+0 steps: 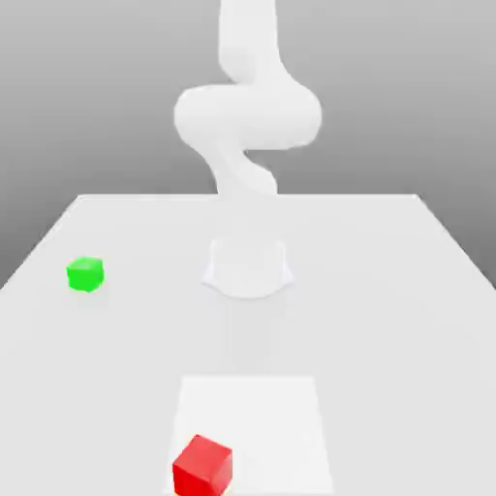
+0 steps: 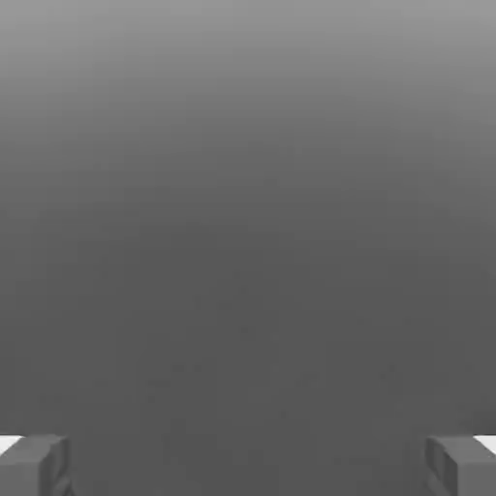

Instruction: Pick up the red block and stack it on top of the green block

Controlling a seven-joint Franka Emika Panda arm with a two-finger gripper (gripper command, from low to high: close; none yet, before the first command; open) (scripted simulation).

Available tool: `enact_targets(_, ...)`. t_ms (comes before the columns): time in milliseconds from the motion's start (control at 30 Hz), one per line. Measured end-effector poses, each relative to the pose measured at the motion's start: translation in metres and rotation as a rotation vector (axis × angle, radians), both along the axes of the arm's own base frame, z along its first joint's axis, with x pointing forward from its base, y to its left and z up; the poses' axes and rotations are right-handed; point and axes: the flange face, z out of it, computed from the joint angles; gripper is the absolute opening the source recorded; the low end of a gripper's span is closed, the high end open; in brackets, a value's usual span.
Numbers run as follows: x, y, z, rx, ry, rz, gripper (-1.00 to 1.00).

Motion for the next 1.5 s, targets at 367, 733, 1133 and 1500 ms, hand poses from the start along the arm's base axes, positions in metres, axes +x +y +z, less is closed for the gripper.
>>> enact_targets(367, 0.105, -0.023, -0.185, 0.060, 0.306, -0.179, 0.00)
enact_targets(733, 0.124, -0.047, -0.392, 0.144, 0.603, -0.353, 0.00)
enact_targets(1133, 0.110, -0.050, -0.527, 0.180, 0.712, -0.413, -1.00)
enact_targets(1500, 0.087, -0.109, -0.461, 0.208, 0.697, -0.574, -1.00)
